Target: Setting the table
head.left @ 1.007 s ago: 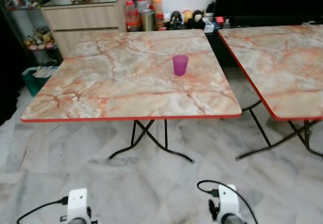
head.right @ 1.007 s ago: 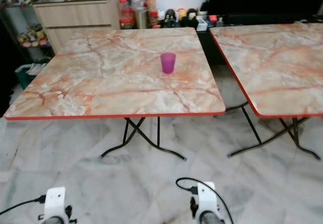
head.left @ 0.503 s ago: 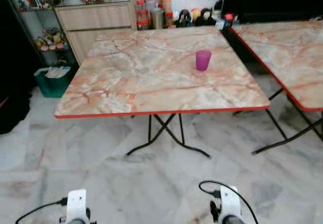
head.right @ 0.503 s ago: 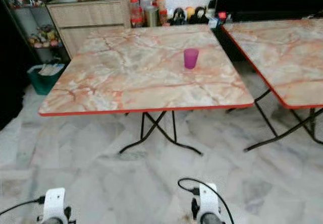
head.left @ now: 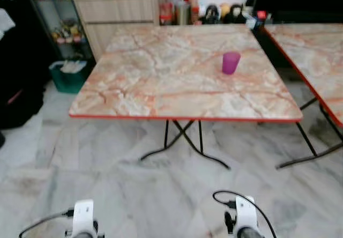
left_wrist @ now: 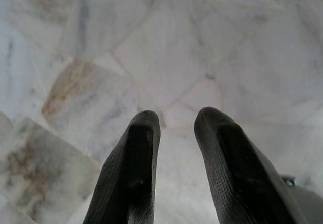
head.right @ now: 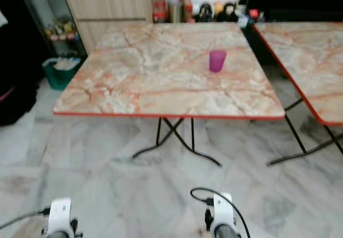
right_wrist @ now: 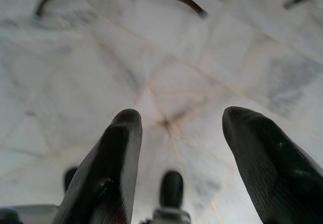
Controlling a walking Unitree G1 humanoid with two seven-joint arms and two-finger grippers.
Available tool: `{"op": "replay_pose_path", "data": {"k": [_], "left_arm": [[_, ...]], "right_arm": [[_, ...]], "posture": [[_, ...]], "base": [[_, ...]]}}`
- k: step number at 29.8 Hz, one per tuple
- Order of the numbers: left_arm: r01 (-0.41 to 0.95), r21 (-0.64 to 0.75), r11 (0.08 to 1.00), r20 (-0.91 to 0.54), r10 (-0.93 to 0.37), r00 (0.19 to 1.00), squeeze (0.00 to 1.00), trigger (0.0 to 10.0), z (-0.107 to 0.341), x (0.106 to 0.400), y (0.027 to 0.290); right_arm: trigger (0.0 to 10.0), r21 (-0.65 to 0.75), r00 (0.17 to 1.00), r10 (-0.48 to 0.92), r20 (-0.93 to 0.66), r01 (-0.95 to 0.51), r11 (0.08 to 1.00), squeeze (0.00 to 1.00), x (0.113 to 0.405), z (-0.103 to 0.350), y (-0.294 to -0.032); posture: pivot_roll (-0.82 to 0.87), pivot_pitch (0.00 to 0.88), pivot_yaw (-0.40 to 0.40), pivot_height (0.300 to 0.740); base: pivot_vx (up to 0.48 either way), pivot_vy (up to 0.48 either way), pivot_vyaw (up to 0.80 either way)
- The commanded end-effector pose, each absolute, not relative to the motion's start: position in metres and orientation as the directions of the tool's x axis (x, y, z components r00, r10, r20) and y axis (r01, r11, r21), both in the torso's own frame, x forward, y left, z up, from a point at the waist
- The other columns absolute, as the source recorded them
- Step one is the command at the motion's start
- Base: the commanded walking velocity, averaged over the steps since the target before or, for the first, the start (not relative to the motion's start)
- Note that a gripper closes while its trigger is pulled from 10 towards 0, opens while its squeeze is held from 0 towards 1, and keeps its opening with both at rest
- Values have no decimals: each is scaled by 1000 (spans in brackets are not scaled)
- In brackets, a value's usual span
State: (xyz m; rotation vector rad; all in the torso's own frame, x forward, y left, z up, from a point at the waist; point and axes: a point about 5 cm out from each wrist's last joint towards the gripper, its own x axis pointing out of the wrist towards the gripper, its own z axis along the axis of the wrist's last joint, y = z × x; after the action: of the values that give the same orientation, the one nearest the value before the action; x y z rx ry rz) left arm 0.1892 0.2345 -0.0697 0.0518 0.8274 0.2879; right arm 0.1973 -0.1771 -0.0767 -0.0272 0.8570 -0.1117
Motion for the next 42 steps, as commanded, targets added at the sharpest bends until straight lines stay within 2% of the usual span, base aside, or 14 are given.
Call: {"op": "replay_pose_path", "data": {"k": [1, 21, 26, 31, 33, 35, 42], "left_arm": [[-223, 161, 961, -706, 270, 655, 0, 10000, -66, 196, 234], [-223, 153, 963, -710, 264, 653, 0, 10000, -68, 195, 230], [-218, 164, 962, -712, 269, 649, 0, 10000, -69, 194, 230], [-221, 163, 962, -716, 269, 644, 0, 10000, -70, 191, 230], [-220, 164, 962, -717, 270, 643, 0, 10000, -70, 190, 230], [-217, 168, 961, -721, 270, 638, 0, 10000, -71, 188, 231], [-191, 176, 966, -729, 258, 634, 0, 10000, -73, 185, 231]], "right_arm": [[10000, -73, 645, -126, -754, 108, 991, 0, 195, -77, -181], [10000, -86, 638, -133, -758, 105, 991, 0, 192, -79, -185], [10000, -96, 655, -108, -748, 55, 994, 0, 193, -77, -185], [10000, -116, 726, -10, -687, -96, 989, 0, 195, -73, -177], [10000, -110, 740, 9, -672, -112, 988, 0, 195, -72, -176], [10000, -134, 790, 46, -612, -161, 978, 0, 193, -68, -177], [10000, -161, 880, 95, -465, -189, 969, 0, 192, -54, -183]], "posture": [[51, 0, 71, 740], [45, 0, 62, 740], [42, 0, 57, 740], [38, 0, 49, 740], [38, 0, 49, 740], [22, 0, 51, 740], [-1, 0, 59, 740]], "base": [[409, 0, 0], [405, 0, 0], [0, 0, 0], [0, 0, 0], [0, 0, 0], [0, 0, 0], [0, 0, 0]]}}
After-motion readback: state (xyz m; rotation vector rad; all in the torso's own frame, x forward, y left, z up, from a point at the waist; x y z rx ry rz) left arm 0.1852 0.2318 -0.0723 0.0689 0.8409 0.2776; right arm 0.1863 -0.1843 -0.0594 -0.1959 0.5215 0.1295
